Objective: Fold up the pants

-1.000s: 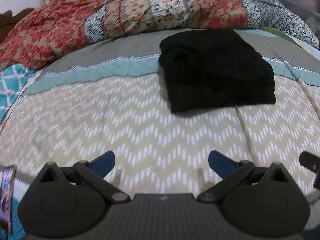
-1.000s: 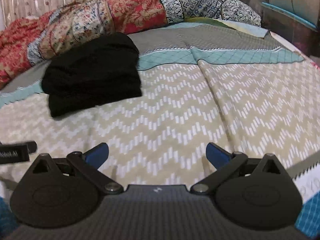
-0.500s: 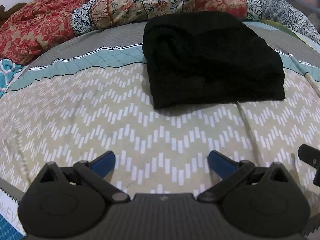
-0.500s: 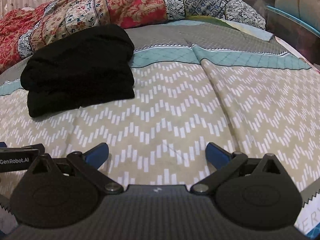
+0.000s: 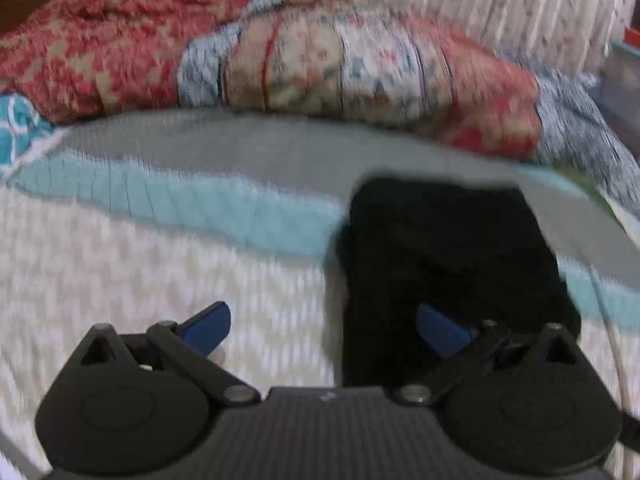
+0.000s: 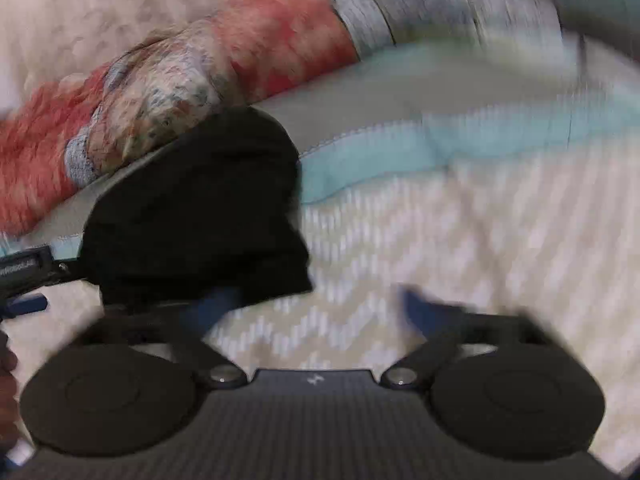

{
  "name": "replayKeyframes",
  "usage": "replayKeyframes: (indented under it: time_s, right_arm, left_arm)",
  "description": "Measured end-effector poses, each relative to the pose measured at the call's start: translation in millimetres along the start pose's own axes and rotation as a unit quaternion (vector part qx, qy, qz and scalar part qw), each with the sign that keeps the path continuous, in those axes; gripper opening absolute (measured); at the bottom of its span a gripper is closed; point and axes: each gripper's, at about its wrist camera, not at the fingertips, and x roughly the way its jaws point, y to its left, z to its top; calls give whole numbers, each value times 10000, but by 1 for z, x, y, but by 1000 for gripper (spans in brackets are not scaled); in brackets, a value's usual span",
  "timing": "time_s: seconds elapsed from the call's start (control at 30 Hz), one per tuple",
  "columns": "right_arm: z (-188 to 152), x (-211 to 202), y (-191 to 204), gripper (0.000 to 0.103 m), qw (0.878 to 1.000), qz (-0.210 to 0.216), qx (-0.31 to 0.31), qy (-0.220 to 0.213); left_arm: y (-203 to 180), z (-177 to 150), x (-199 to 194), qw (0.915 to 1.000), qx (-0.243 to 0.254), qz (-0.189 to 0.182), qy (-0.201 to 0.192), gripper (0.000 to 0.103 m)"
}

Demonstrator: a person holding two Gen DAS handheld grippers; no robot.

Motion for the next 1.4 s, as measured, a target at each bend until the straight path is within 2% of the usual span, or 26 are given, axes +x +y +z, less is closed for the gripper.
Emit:
replayKeyframes:
  time_s: [0.07, 0.1, 0.13, 0.17, 0.2, 0.23, 0.27, 0.33, 0.37, 0.4, 0.47, 0.5, 0.53, 0.6, 0.63, 0.7, 0.77, 0.8, 0.83, 0.87, 0.97, 1.1, 1.17, 1.23, 1.33, 1.4]
  right_arm:
    - [8, 5, 12, 45, 9991, -73, -356, -211]
    - [11, 5, 24, 51, 9964, -158, -695, -460]
    - [15, 7, 34, 67, 9934, -117, -949, -633]
    - [21, 12, 40, 73, 9920, -27, -1053, -700]
    - [26, 19, 43, 75, 9914, 87, -1086, -731]
    - [33, 27, 46, 76, 9908, 236, -1123, -717]
    - [38, 38, 48, 76, 9908, 326, -1152, -637]
    - [45, 59, 50, 80, 9912, 312, -1224, -394]
    - [47, 73, 50, 74, 9912, 305, -1287, -103]
    - [48, 81, 46, 48, 9917, 300, -1244, 106]
    - [55, 73, 32, 13, 9969, 298, -725, 63]
    - [58, 57, 22, 14, 9983, 147, -513, -228]
    - [60, 36, 7, 4, 9976, -21, -231, -647]
    - [56, -13, -28, 2, 9860, -695, 275, -1488]
    - [52, -36, -45, 3, 9779, -1008, 443, -1777]
    - [43, -69, -68, 8, 9665, -1411, 582, -2063]
    - [37, -89, -82, 10, 9658, -1489, 564, -2044]
    - [35, -96, -87, 18, 9685, -1419, 560, -1969]
    - [33, -100, -87, 31, 9716, -1337, 544, -1875]
    - [34, -100, -86, 37, 9746, -1231, 515, -1801]
    - [20, -105, -74, 43, 9786, -982, 240, -1791]
    - [16, -106, -48, 59, 9795, -457, -138, -1956]
    - [14, -100, -33, 64, 9815, -182, -324, -1878]
    - [13, -90, -20, 65, 9846, 75, -471, -1681]
    - [3, -75, -4, 78, 9858, 45, -868, -1435]
    - [-5, -59, 0, 79, 9887, -172, -1006, -1096]
  left_arm:
    - [-10, 19, 17, 9996, 219, 174, 44, 102]
    - [-15, 24, 28, 9992, 336, 159, 148, 95]
    - [-19, 27, 40, 9987, 416, 80, 283, 83]
    - [-23, 29, 51, 9977, 493, -48, 470, 48]
    - [-28, 29, 61, 9958, 549, -253, 689, 22]
    - [-36, 28, 66, 9946, 560, -323, 806, 22]
    - [-44, 26, 62, 9954, 673, -229, 646, 19]
    - [-60, 22, 45, 9929, 1012, -557, 280, 18]
    - [-65, 20, 36, 9911, 1045, -810, 173, 18]
    - [-69, 19, 28, 9886, 1059, -1068, 90, 18]
    - [-80, 17, 10, 9828, 1102, -1475, -118, 18]
    - [-86, 17, 4, 9799, 1114, -1645, -164, 17]
    - [-92, 18, -4, 9732, 1105, -2009, -152, 17]
    - [-107, 12, -20, 9516, 1140, -2853, -101, 18]
    - [-122, 6, -32, 9332, 1305, -3348, -78, 18]
    - [-145, -9, -50, 9019, 1658, -3987, -37, 25]
    - [-150, -22, -63, 8699, 1777, -4601, -16, 33]
    - [-142, -25, -67, 8675, 1677, -4680, -169, 46]
    - [-133, -25, -67, 8738, 1550, -4599, -305, 51]
    - [-119, -23, -63, 8879, 1333, -4383, -430, 54]
    - [-81, -9, -30, 9384, 571, -3406, -93, 53]
    - [-43, -5, 3, 9750, 30, -2218, 121, 56]
    - [-37, -4, 13, 9802, -179, -1953, 284, 59]
    - [-35, -8, 16, 9782, -233, -2005, 493, 59]
    - [-56, -25, 24, 9801, 249, -1850, 682, 57]
    - [-76, -35, 32, 9777, 668, -1841, 757, 47]
